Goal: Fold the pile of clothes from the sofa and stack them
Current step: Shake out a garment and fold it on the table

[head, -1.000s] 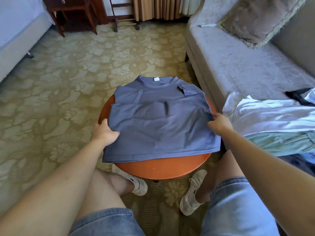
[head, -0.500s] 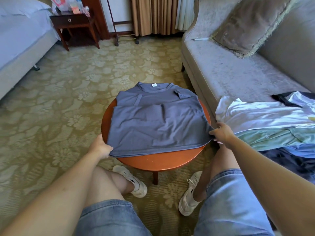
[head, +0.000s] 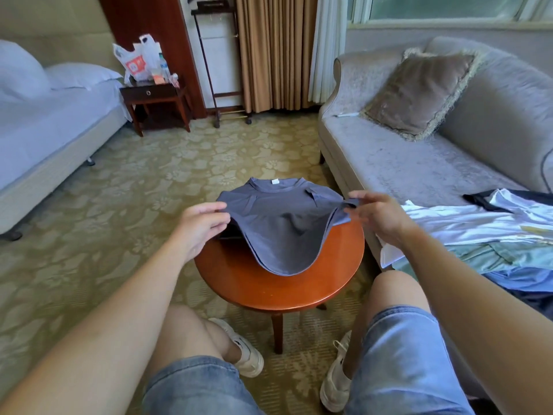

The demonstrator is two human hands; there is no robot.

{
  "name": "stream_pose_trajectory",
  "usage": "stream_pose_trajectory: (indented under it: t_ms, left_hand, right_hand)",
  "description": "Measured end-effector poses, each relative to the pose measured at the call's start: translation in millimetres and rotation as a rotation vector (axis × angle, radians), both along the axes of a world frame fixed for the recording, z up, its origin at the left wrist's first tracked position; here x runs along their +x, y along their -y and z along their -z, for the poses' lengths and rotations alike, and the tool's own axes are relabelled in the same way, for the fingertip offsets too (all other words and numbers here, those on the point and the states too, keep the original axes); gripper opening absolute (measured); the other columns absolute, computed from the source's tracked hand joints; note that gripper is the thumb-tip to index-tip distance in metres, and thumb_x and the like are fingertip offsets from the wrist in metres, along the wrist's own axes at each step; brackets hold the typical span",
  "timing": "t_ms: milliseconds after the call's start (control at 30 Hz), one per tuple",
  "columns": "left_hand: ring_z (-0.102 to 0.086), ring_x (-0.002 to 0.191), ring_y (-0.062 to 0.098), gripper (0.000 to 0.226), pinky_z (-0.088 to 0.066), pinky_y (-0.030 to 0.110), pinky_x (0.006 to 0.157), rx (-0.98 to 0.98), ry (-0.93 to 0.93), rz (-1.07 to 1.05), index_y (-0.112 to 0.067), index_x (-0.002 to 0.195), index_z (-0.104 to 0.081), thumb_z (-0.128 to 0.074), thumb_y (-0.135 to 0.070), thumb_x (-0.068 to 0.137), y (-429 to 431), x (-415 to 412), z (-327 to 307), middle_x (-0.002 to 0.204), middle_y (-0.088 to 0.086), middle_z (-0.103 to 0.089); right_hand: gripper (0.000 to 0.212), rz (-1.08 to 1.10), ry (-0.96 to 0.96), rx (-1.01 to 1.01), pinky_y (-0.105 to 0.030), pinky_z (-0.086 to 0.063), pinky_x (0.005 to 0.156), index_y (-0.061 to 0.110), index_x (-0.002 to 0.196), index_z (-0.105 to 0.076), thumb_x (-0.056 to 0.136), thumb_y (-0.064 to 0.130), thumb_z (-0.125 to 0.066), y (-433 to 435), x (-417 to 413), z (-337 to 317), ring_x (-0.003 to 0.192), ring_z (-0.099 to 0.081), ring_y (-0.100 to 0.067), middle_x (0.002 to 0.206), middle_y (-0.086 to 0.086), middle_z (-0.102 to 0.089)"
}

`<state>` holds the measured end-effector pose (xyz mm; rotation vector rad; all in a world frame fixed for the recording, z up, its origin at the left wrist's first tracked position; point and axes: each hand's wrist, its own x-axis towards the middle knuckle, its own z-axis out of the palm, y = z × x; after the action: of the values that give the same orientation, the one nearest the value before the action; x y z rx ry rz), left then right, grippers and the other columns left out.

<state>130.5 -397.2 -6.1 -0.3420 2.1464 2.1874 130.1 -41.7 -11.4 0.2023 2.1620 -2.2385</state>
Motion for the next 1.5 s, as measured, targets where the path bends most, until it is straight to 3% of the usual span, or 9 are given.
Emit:
stream_pose_trajectory:
  t_ms: [200,333,400,500,767,967,1167,1400,1500]
  left_hand:
    - [-0.062,0.083,0.013,0.025,-0.053,0.016,0.07,-0.237,-0.196,-0.033,-0.007,0.111,-0.066,-0.056,0.005,0.091,-14.4,18.2,-39.0,0.092,0.002,-0.065]
    - [-0.06,0.093,0.015,0.015,-0.047,0.03,0.087,-0.491,-0.252,0.007,-0.018,0.102,-0.071,-0.063,-0.01,0.092,-4.3,30.4,-48.5,0.097,0.0,-0.067]
    - [-0.056,0.073,0.014,0.017,-0.046,0.024,0.071,-0.502,-0.231,0.051,-0.01,0.106,-0.069,-0.06,-0.007,0.093,-2.9,38.6,-52.8,0.079,0.0,-0.064]
    - [-0.041,0.05,0.013,0.013,-0.034,0.022,0.05,-0.671,-0.12,0.206,-0.005,0.094,-0.071,-0.058,-0.004,0.093,3.2,52.2,-59.1,0.054,-0.002,-0.053]
    - [-0.031,0.049,0.01,0.015,-0.026,0.018,0.043,-0.711,0.337,0.646,-0.01,0.087,-0.067,-0.055,-0.003,0.093,7.6,60.7,-64.5,0.058,0.001,-0.047]
    - [-0.034,0.046,0.013,0.009,-0.026,0.018,0.041,-0.686,0.203,0.241,-0.009,0.087,-0.066,-0.059,-0.009,0.093,14.4,20.1,-45.4,0.058,0.003,-0.049]
    - [-0.047,0.051,0.02,0.016,-0.036,0.019,0.044,-0.454,0.076,-0.295,-0.002,0.104,-0.065,-0.063,-0.009,0.09,32.9,-53.6,0.8,0.067,0.009,-0.055]
    - [-0.052,0.094,0.023,0.016,-0.053,0.021,0.046,-0.179,0.059,-0.526,-0.013,0.108,-0.062,-0.06,-0.006,0.094,36.5,-149.9,23.2,0.104,0.006,-0.054]
    - [-0.052,0.093,0.022,0.019,-0.049,0.014,0.039,-0.18,0.096,-0.542,-0.012,0.109,-0.063,-0.061,-0.004,0.092,44.6,-198.7,39.5,0.103,0.007,-0.054]
  right_hand:
    - [0.016,0.155,-0.235,0.174,-0.018,-0.056,0.067,0.0,0.099,-0.067,0.087,-0.008,-0.059,3.9,17.1,-30.6,0.062,-0.064,-0.008,0.073,-0.004,-0.066]
    - [0.013,0.169,-0.341,0.422,-0.003,-0.041,0.062,0.007,0.089,-0.07,0.093,0.005,-0.058,0.5,38.5,-38.8,0.075,-0.056,-0.004,0.084,0.003,-0.061]
    - [0.017,0.14,-0.342,0.407,-0.007,-0.042,0.059,0.01,0.085,-0.071,0.094,0.007,-0.057,-2.4,48.2,-42.4,0.066,-0.057,0.003,0.078,0.003,-0.064]
    - [0.017,0.038,-0.281,0.422,-0.011,-0.043,0.055,0.01,0.083,-0.072,0.094,0.008,-0.058,-10.5,57.5,-48.4,0.054,-0.055,0.004,0.07,0.001,-0.063]
    - [0.024,-0.348,0.052,0.457,-0.033,-0.039,0.065,-0.011,0.095,-0.065,0.085,0.01,-0.065,-38.7,55.7,-43.8,0.077,-0.049,-0.028,0.082,-0.017,-0.057]
    - [0.023,0.015,0.017,0.494,-0.028,-0.038,0.062,0.016,0.108,-0.065,0.091,0.003,-0.057,-44.5,20.1,-30.4,0.072,-0.049,-0.02,0.081,-0.007,-0.059]
    - [0.019,0.269,0.041,0.48,-0.031,-0.045,0.079,0.009,0.098,-0.072,0.089,0.0,-0.057,-38.8,-46.9,3.7,0.087,-0.057,-0.024,0.09,-0.011,-0.065]
    - [0.034,0.438,0.117,0.676,-0.033,-0.039,0.07,0.013,0.06,-0.052,0.093,0.018,-0.052,-41.2,-160.2,29.8,0.077,-0.052,-0.027,0.076,-0.014,-0.056]
    - [0.028,0.422,0.152,0.739,-0.031,-0.038,0.073,0.012,0.07,-0.058,0.096,0.018,-0.05,-40.6,-215.4,38.1,0.084,-0.057,-0.031,0.081,-0.017,-0.058]
